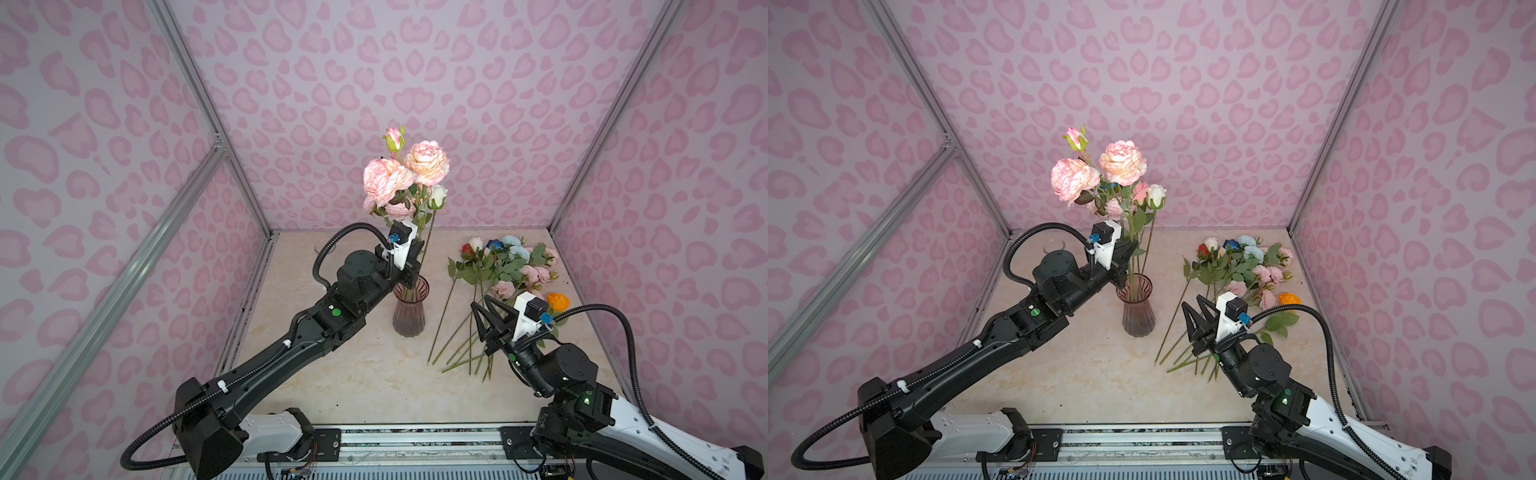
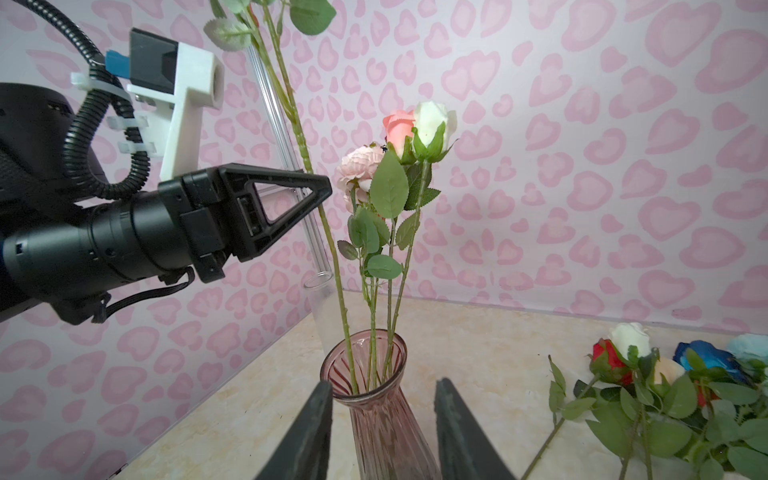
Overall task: Arrange the flowers into the vase
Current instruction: 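Lower the pink rose stem into the vase with the left gripper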
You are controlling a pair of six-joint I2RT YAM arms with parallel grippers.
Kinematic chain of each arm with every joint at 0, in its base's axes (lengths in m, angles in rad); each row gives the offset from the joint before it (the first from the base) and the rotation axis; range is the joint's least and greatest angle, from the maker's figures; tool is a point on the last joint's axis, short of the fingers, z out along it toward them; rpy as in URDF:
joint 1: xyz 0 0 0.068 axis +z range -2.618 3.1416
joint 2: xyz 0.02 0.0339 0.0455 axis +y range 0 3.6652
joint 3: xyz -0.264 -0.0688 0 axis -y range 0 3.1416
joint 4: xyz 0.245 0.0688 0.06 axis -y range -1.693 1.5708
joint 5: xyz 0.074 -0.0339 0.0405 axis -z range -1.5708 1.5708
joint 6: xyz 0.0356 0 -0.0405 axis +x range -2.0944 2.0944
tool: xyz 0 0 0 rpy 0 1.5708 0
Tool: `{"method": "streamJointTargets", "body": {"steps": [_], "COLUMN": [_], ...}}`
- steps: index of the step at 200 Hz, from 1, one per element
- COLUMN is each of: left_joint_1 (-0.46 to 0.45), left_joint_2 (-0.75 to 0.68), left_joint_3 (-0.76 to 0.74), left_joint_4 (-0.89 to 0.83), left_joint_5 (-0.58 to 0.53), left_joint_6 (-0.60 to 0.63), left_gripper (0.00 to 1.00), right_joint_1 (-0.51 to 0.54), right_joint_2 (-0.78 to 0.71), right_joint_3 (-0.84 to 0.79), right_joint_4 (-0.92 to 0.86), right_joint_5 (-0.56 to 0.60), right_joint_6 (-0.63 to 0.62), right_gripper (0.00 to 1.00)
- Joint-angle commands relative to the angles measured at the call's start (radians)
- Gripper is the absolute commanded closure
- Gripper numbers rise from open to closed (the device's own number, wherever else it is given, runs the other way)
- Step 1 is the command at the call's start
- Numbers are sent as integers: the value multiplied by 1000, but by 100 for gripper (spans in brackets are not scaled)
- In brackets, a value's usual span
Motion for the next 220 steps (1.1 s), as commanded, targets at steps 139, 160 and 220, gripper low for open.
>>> {"method": "streamJointTargets", "body": {"steps": [139, 160, 220], "left_joint_1": [-1, 1, 1], "left_joint_2": [65, 65, 71], "left_joint_3": [-116, -138, -152], "left_joint_4": [3, 2, -18], "left_joint_5": [-29, -29, -29], "left_joint_6": [-112, -123, -129], "left_gripper": [92, 91, 81], "right_joint_1": [-17, -20, -23], "right_joint_2": [-25, -33, -37], "right_joint_3": [-10, -13, -10], "right_joint_4": [-31, -34, -44], "right_joint_5": [15, 17, 15], "right_joint_6": [31, 38, 48], "right_gripper": [58, 58, 57]}}
